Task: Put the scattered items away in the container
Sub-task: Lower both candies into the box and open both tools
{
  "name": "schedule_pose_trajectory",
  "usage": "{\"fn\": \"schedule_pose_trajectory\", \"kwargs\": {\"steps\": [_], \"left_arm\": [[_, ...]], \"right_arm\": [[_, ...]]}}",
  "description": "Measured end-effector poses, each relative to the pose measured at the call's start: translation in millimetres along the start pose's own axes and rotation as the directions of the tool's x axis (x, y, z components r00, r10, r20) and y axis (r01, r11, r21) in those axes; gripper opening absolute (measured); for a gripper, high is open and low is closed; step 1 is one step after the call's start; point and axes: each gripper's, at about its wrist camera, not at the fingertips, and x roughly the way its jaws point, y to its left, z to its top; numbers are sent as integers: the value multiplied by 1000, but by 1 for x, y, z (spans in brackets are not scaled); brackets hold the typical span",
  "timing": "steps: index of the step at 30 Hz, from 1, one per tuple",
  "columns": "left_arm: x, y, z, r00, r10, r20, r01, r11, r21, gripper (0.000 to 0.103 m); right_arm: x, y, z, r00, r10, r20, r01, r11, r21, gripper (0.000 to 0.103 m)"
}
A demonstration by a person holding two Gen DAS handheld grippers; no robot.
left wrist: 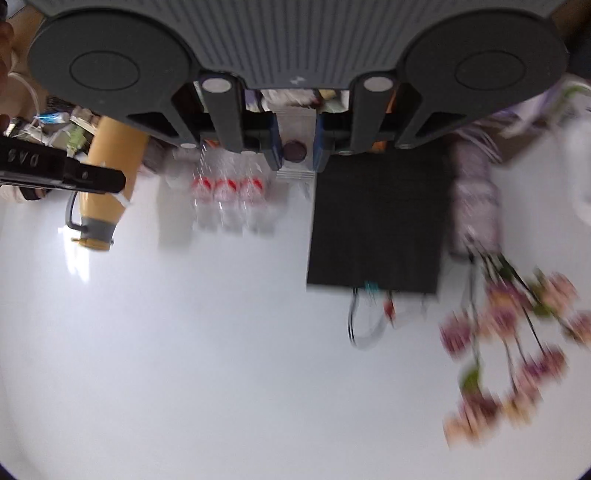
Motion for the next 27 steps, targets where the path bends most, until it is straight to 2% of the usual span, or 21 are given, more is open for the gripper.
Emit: {"fn": "schedule_pose_trajectory", "kwargs": {"steps": [2, 3, 5, 6, 7, 9, 12, 14, 16, 17, 19, 20, 22, 24, 27], "left_arm": [[57, 11, 13, 987, -63, -145, 55, 997, -56, 19], [86, 14, 14, 972, -85, -219, 69, 994, -80, 19], [140, 17, 8, 939, -84, -334, 52, 993, -105, 19], [162, 18, 2, 923, -72, -378, 34, 994, -105, 19], [179, 20, -5, 913, -64, -404, 19, 993, -115, 19], [208, 24, -20, 889, -72, -453, 14, 991, -130, 19], [243, 26, -41, 855, -62, -515, -3, 992, -125, 19], [259, 27, -48, 843, -59, -535, 3, 994, -105, 19], [267, 30, -55, 842, -47, -537, -5, 996, -94, 21], [271, 32, -57, 837, -51, -546, -3, 995, -97, 26], [274, 37, -60, 831, -60, -554, -8, 993, -119, 28], [273, 39, -61, 830, -60, -555, -13, 992, -126, 28], [269, 44, -58, 840, -65, -539, -17, 989, -147, 32], [262, 49, -52, 857, -67, -512, -19, 987, -160, 35], [251, 54, -41, 869, -53, -493, -33, 986, -164, 40]], "right_arm": [[49, -27, 22, 990, 39, -135, -31, 998, 57, 21], [76, -38, 26, 976, 53, -209, -36, 996, 83, 21], [130, -58, 23, 934, 73, -349, -25, 990, 141, 21], [157, -67, 17, 903, 94, -419, -19, 983, 180, 21], [182, -75, 8, 871, 118, -478, -9, 975, 224, 21], [221, -82, -17, 819, 143, -555, 18, 962, 274, 21], [269, -77, -49, 758, 115, -642, 51, 971, 235, 21], [295, -73, -64, 713, 91, -695, 65, 979, 195, 21], [312, -69, -77, 678, 84, -730, 64, 983, 173, 22], [317, -68, -82, 675, 81, -734, 70, 983, 172, 24], [326, -67, -86, 676, 82, -732, 75, 981, 179, 25], [328, -69, -88, 676, 86, -732, 81, 978, 190, 30], [330, -75, -85, 684, 109, -722, 93, 968, 234, 40], [327, -79, -77, 702, 122, -701, 109, 955, 276, 55], [317, -82, -62, 729, 131, -672, 119, 942, 313, 58]]}}
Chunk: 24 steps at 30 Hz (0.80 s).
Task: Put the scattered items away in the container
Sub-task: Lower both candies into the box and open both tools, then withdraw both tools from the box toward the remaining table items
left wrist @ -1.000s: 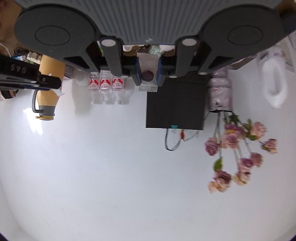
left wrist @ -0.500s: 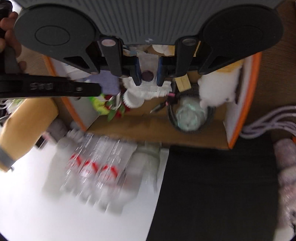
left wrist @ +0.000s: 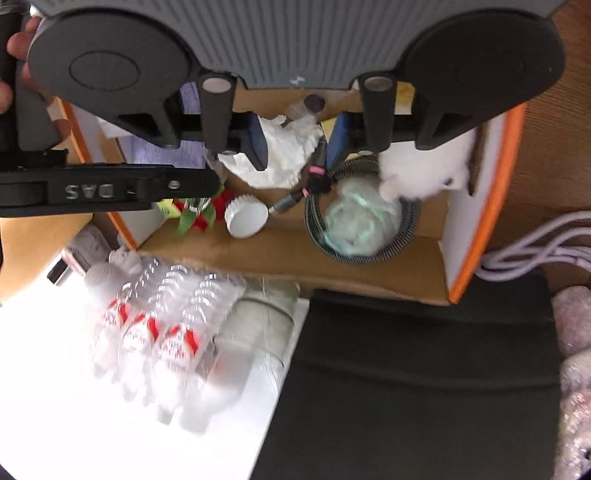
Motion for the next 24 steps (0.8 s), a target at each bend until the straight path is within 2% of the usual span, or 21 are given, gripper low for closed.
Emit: {"fn": "schedule_pose_trajectory", "kwargs": {"steps": [3, 5, 8, 12, 14, 16, 17, 19, 20, 22, 24], "left_arm": [[-16, -1, 5, 999, 38, 12, -38, 999, 3, 53], [-28, -1, 6, 998, 64, 27, -64, 998, 0, 71], [-48, -1, 6, 992, 112, 53, -112, 994, 3, 81], [-71, -4, -1, 971, 221, 88, -224, 974, 22, 88], [-84, -9, -11, 943, 288, 165, -298, 954, 38, 96], [-102, -15, -29, 891, 340, 301, -369, 928, 44, 100], [-111, -17, -41, 858, 347, 380, -391, 919, 45, 102], [-127, -21, -66, 797, 325, 509, -403, 914, 48, 103], [-134, -22, -78, 778, 306, 549, -394, 918, 46, 103], [-143, -22, -98, 758, 273, 592, -357, 934, 26, 103], [-146, -21, -110, 762, 257, 594, -327, 945, 10, 103]], "right_arm": [[-20, 4, 3, 1000, 0, 15, 0, 1000, 3, 61], [-33, 10, 4, 999, -26, 30, 27, 999, -21, 65], [-50, 16, 0, 996, -82, 36, 85, 994, -69, 80], [-68, 25, -17, 987, -160, 33, 164, 973, -162, 82], [-80, 30, -28, 980, -186, 69, 195, 963, -187, 82], [-94, 34, -44, 966, -201, 162, 231, 952, -202, 82], [-102, 37, -55, 951, -203, 234, 253, 945, -209, 82], [-115, 42, -82, 902, -177, 395, 285, 929, -235, 83], [-119, 43, -96, 875, -146, 461, 285, 925, -249, 84], [-121, 43, -124, 836, -85, 543, 278, 917, -285, 88], [-116, 45, -142, 816, -87, 572, 304, 906, -295, 88]]}}
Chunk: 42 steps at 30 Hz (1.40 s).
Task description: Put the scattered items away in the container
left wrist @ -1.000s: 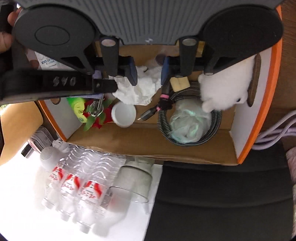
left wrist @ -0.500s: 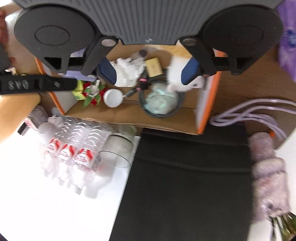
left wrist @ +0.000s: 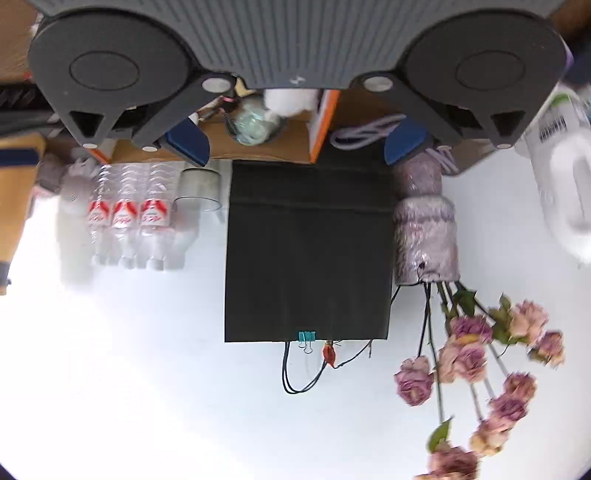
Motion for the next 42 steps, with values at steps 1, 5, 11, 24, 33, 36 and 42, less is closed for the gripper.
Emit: {"fn": "schedule_pose_trajectory", "kwargs": {"steps": [1, 5, 11, 24, 33, 36, 42], "left_arm": [[0, -1, -3, 1000, -5, -12, 5, 1000, -3, 103], [-17, 1, -5, 1000, -11, -10, 11, 1000, 6, 103], [-75, 3, -21, 997, -38, -64, 37, 999, -18, 103], [-139, 16, -107, 932, -182, -312, 115, 969, -221, 103], [-103, -1, -90, 919, -221, -327, 159, 966, -204, 103], [-87, -9, -90, 905, -251, -344, 177, 957, -231, 103], [-63, -23, -92, 891, -248, -379, 188, 964, -190, 103]], "right_arm": [[-2, 4, -6, 1000, -9, 2, 9, 1000, -10, 88], [-13, 14, -13, 999, -34, 28, 34, 999, -31, 88], [-63, 20, -29, 999, -22, 41, 19, 997, 70, 89], [-140, 13, -148, 999, -48, -14, 50, 980, 194, 95], [-41, -33, -112, 996, -2, -89, 16, 987, 158, 64], [-15, -37, -105, 986, 45, -162, -32, 996, 82, 43], [6, -33, -112, 964, 99, -247, -97, 995, 18, 27]]}}
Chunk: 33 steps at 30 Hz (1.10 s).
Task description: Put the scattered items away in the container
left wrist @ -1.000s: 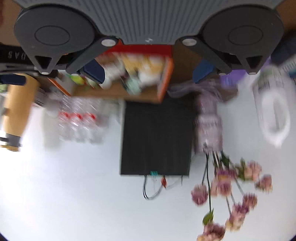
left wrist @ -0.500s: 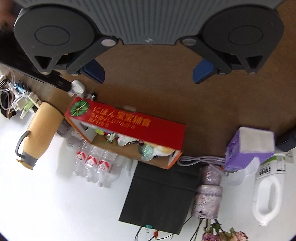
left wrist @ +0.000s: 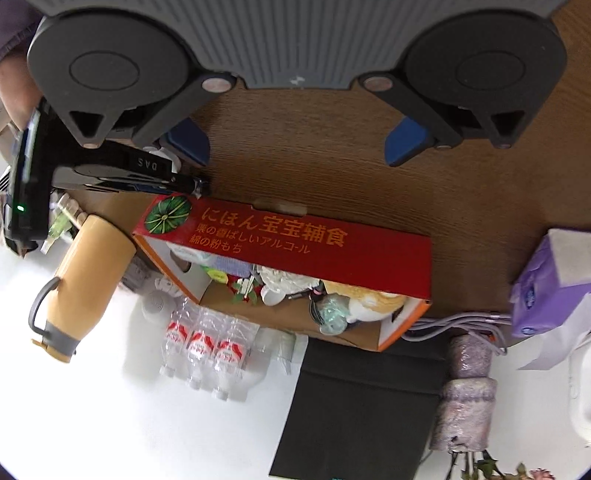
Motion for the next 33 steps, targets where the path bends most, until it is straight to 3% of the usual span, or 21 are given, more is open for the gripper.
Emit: {"fn": "schedule_pose_trajectory", "kwargs": {"steps": [1, 3, 6, 8, 13, 16, 19, 21, 24, 26, 29, 33], "left_arm": [[5, -2, 1, 1000, 4, -9, -4, 1000, 4, 103], [15, -6, 4, 1000, 3, -28, -3, 1000, 16, 101], [31, -19, 11, 999, -30, -42, 33, 997, 67, 93], [44, -32, 15, 997, -61, -53, 67, 991, 112, 77], [84, -70, 21, 988, -128, -87, 146, 955, 259, 74], [100, -81, 22, 983, -148, -105, 172, 946, 275, 58], [114, -88, 25, 984, -124, -130, 155, 953, 262, 51], [119, -94, 24, 984, -112, -140, 146, 955, 260, 41], [118, -103, 20, 992, -58, -116, 93, 944, 317, 28], [114, -102, 18, 992, -60, -112, 93, 944, 316, 11], [102, -94, 20, 991, -91, -99, 115, 955, 274, 10], [55, -81, 27, 993, -113, 19, 106, 971, 214, 9]], "right_arm": [[0, 2, -1, 1000, 4, 2, -4, 1000, 0, 26], [-1, 5, -2, 1000, 11, 4, -11, 1000, -4, 11], [-11, 3, -1, 999, 6, 37, -7, 999, 42, 11], [-26, -2, 0, 997, -9, 76, 2, 996, 87, 11], [-74, -19, -4, 973, -60, 223, 6, 972, 237, 11], [-86, -23, -17, 952, -57, 301, -29, 961, 274, 11], [-89, -23, -22, 941, -64, 333, -33, 960, 280, 11], [-86, -24, -23, 940, -70, 333, -29, 959, 282, 11], [-84, -30, -25, 943, -77, 325, -31, 949, 315, 11], [-83, -34, -26, 946, -83, 314, -27, 944, 328, 11], [-82, -30, -26, 949, -85, 304, -16, 949, 315, 11], [-80, -13, -26, 948, -84, 307, 9, 971, 238, 11]]}}
